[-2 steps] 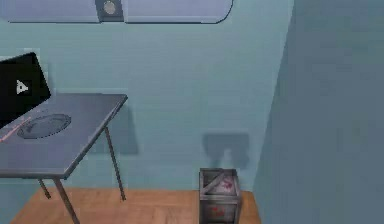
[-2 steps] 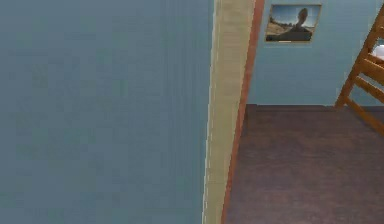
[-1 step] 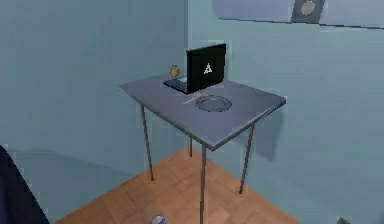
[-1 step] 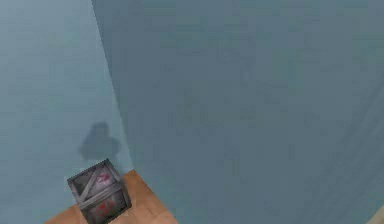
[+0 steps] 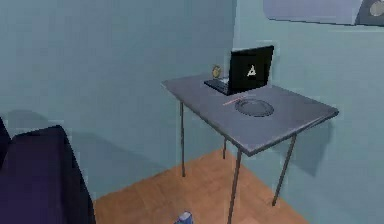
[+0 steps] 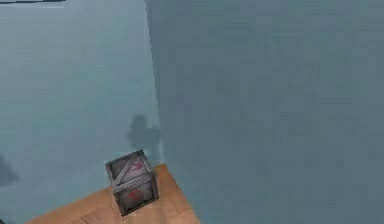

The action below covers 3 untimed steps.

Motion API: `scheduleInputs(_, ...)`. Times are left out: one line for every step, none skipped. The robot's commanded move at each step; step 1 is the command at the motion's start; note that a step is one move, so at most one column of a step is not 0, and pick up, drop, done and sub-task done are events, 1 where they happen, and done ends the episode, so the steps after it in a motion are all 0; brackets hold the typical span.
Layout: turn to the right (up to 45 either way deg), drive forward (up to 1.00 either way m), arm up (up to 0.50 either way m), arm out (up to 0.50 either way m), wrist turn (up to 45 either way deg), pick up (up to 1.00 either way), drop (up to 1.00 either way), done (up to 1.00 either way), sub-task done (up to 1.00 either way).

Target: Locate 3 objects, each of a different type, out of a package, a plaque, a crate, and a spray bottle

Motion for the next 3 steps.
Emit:
scheduleInputs(0.0,0.35,0.00,0.00,0.0,0.00,0.00,0.00,0.00)
scheduleInputs(45.0,0.00,0.00,0.00,0.0,0.00,0.00,0.00,0.00)
scheduleInputs(45.0,0.00,0.00,0.00,0.0,0.00,0.00,0.00,0.00)
